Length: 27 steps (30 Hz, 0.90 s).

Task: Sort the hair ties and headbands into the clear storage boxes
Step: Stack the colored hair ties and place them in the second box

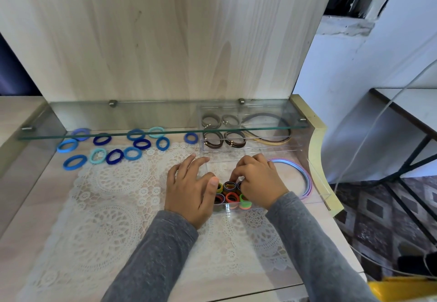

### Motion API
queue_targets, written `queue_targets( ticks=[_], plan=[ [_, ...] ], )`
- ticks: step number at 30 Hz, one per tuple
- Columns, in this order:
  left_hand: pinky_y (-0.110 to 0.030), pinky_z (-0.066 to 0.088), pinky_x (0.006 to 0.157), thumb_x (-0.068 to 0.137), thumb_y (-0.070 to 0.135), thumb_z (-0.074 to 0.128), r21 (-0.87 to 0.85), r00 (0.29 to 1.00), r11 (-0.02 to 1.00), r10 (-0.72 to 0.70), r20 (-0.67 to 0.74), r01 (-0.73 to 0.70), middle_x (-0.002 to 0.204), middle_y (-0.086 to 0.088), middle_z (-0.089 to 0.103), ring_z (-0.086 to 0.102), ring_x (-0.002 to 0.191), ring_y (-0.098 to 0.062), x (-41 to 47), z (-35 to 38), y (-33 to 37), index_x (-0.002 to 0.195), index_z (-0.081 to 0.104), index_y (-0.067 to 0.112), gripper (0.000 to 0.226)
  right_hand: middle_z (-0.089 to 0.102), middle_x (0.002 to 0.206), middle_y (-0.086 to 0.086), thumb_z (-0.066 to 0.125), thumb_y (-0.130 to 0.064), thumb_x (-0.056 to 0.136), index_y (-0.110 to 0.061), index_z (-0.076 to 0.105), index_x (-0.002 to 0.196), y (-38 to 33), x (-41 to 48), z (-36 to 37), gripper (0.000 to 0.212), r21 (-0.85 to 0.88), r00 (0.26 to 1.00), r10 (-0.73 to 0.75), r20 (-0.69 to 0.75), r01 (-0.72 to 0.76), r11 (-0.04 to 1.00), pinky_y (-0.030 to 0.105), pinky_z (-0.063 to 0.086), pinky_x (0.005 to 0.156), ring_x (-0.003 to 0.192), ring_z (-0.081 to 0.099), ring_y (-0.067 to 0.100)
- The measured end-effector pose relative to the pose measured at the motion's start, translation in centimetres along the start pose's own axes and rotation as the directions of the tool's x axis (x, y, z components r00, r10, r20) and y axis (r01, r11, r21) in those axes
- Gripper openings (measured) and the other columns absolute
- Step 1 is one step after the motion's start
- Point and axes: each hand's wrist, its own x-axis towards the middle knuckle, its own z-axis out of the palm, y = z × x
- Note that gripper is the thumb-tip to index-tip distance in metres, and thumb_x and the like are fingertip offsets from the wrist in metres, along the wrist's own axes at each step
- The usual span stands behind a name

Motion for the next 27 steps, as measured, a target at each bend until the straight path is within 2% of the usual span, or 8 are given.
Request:
queue_targets(
  ticks=[4,9,12,15,17,19,24,27],
  plan=[
    [-0.040,0.022,0.106,0.097,0.049,0.007,-0.023,1.000,1.000,0.000,-0.001,0.000,0.130,0.008,0.054,0.040,0.130,-0.018,0.0,-0.2,0.0,0.094,0.067,0.033,0.062,0.052,0.119,-0.007,0.043,-0.007,0.085,-0.032,0.068,0.105,0.0,0.1,0.2,0.041,-0.001,1.000,0.010,-0.008,-0.010,1.000,0.038,0.027,0.097,0.115,0.034,0.019],
    [-0.041,0.029,0.102,0.098,0.047,0.010,-0.168,0.993,0.984,-0.072,-0.091,0.056,0.122,0.012,0.057,0.046,0.121,-0.011,0.2,-0.7,0.2,0.101,0.064,0.033,0.055,0.052,0.118,-0.008,0.043,-0.006,0.083,-0.032,0.066,0.107,-0.1,0.2,0.5,0.043,0.029,0.998,0.028,-0.064,-0.026,0.999,0.037,0.029,0.098,0.115,0.035,0.019],
    [-0.044,0.034,0.100,0.096,0.039,0.021,-0.292,0.976,0.945,-0.185,-0.119,0.144,0.116,0.015,0.058,0.050,0.115,-0.007,0.6,-0.9,0.0,0.103,0.062,0.033,0.043,0.055,0.115,-0.006,0.042,-0.002,0.079,-0.028,0.066,0.106,-0.4,0.3,0.7,0.045,0.096,0.984,0.052,-0.171,-0.036,0.995,0.036,0.032,0.096,0.111,0.039,0.019],
    [-0.046,0.042,0.095,0.092,0.038,0.030,-0.348,0.964,0.920,-0.235,-0.125,0.180,0.110,0.016,0.059,0.054,0.108,-0.008,0.8,-1.5,-0.8,0.104,0.060,0.032,0.034,0.058,0.112,-0.002,0.045,-0.002,0.079,-0.021,0.066,0.105,-1.5,0.4,1.3,0.039,0.220,0.952,0.050,-0.301,0.018,0.975,0.037,0.039,0.093,0.107,0.045,0.019],
    [-0.041,0.042,0.097,0.090,0.039,0.032,-0.314,0.962,0.929,-0.245,-0.121,0.197,0.112,0.015,0.059,0.055,0.108,-0.009,0.8,-2.1,-1.5,0.107,0.059,0.032,0.033,0.059,0.108,0.000,0.046,-0.005,0.080,-0.016,0.066,0.106,-2.7,0.7,1.8,0.035,0.295,0.929,0.028,-0.368,0.088,0.952,0.035,0.044,0.090,0.103,0.049,0.019],
    [-0.033,0.036,0.098,0.087,0.041,0.033,-0.211,0.961,0.952,-0.251,-0.113,0.224,0.117,0.015,0.058,0.053,0.111,-0.010,0.6,-3.0,-2.7,0.111,0.057,0.032,0.035,0.058,0.106,0.001,0.045,-0.010,0.079,-0.013,0.065,0.107,-4.4,1.1,2.3,0.035,0.333,0.905,-0.007,-0.425,0.163,0.929,0.034,0.047,0.087,0.100,0.053,0.018],
    [-0.041,0.038,0.096,0.083,0.036,0.040,0.028,0.950,0.956,-0.287,-0.124,0.292,0.120,0.006,0.060,0.056,0.109,-0.020,0.0,-5.0,-7.0,0.115,0.058,0.026,0.038,0.055,0.113,0.001,0.051,-0.012,0.088,-0.011,0.059,0.117,-8.8,2.3,3.7,0.031,0.355,0.892,-0.081,-0.445,0.258,0.899,0.026,0.046,0.089,0.105,0.052,0.014],
    [-0.043,0.042,0.092,0.078,0.036,0.039,0.133,0.943,0.939,-0.299,-0.147,0.318,0.119,-0.001,0.063,0.058,0.107,-0.026,-0.5,-5.9,-9.5,0.115,0.060,0.021,0.045,0.054,0.118,0.002,0.050,-0.016,0.089,-0.011,0.056,0.123,-11.1,3.2,4.7,0.034,0.344,0.914,-0.130,-0.384,0.272,0.899,0.028,0.046,0.092,0.108,0.051,0.016]
  ],
)
